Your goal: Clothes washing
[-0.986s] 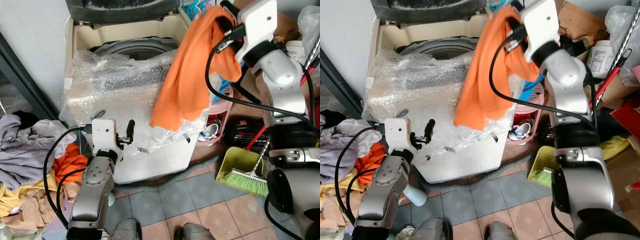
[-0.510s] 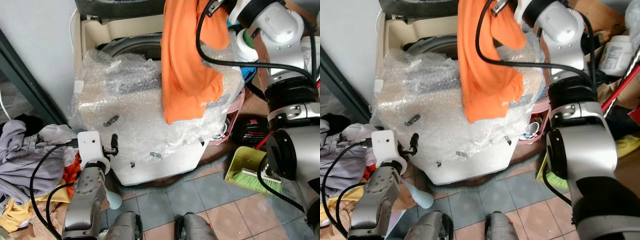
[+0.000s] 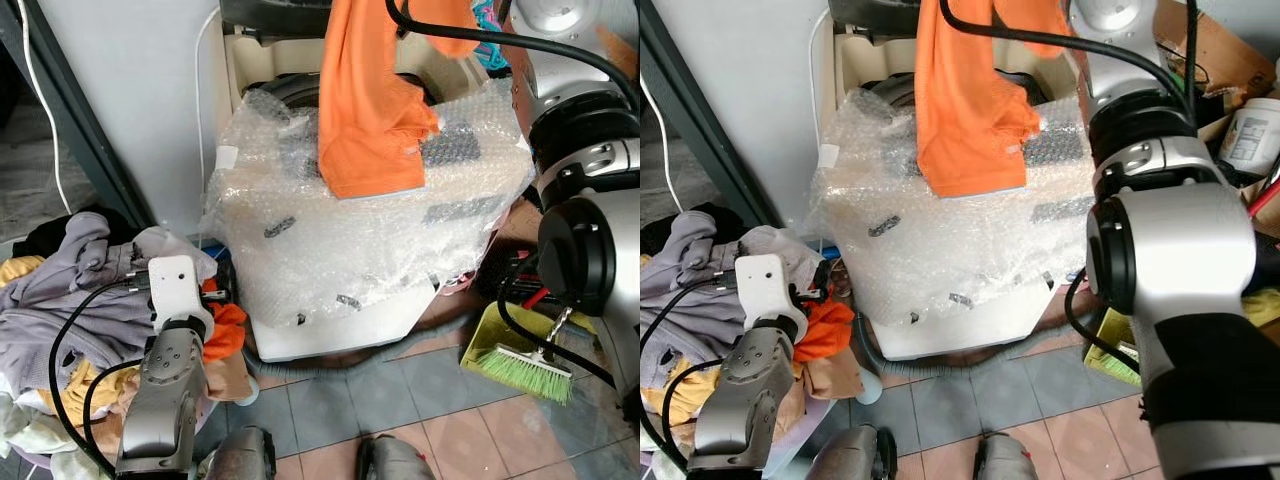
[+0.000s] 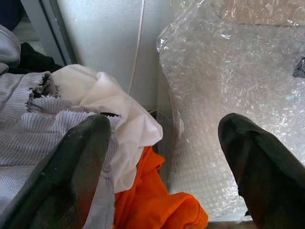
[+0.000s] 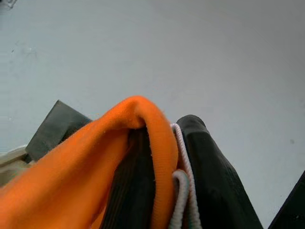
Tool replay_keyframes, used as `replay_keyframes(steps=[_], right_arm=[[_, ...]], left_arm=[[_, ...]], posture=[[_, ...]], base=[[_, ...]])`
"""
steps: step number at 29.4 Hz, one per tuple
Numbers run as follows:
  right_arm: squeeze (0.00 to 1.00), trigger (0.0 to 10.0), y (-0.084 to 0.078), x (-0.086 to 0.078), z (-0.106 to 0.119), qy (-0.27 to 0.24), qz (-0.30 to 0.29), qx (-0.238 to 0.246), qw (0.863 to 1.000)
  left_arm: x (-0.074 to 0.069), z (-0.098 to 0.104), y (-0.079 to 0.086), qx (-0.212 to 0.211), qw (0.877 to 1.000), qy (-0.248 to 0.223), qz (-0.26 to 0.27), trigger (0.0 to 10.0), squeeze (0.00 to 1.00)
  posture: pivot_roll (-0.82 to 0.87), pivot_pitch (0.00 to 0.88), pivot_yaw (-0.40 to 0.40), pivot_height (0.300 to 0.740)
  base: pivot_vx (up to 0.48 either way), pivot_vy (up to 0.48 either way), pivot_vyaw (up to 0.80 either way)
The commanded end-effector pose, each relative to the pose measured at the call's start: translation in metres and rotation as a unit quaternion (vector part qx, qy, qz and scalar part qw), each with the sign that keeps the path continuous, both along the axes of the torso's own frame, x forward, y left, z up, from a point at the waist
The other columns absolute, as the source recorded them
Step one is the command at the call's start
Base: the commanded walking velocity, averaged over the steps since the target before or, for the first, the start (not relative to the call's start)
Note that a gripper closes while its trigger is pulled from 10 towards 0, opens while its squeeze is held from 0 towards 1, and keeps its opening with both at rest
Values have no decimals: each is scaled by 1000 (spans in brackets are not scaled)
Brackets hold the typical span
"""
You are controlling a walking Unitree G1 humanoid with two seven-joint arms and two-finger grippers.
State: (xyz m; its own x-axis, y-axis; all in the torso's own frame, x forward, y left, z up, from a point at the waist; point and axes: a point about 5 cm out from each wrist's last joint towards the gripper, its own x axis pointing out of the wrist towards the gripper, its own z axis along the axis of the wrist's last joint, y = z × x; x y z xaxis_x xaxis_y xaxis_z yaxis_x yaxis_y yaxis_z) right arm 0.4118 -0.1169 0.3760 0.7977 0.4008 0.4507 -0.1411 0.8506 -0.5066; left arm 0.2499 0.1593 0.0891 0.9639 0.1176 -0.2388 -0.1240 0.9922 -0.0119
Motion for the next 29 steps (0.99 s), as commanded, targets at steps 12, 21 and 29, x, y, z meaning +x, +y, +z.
replay_keyframes(steps=[12,21,29], right_arm=[[498,10000,-23,11,-145,336,-36,69,939],[1000,10000,-30,-4,-108,142,70,87,984],[1000,10000,-52,-36,-108,79,82,127,985]], left_arm=[[-6,4,-1,3,1000,2,-3,10000,0],[-6,1,-3,2,1000,6,-5,10000,0],[-4,1,-3,8,1000,5,-6,10000,0]], posture=[[78,97,-25,740],[49,95,-23,740],[27,89,-15,740]], base=[[0,0,0],[0,0,0],[0,0,0]])
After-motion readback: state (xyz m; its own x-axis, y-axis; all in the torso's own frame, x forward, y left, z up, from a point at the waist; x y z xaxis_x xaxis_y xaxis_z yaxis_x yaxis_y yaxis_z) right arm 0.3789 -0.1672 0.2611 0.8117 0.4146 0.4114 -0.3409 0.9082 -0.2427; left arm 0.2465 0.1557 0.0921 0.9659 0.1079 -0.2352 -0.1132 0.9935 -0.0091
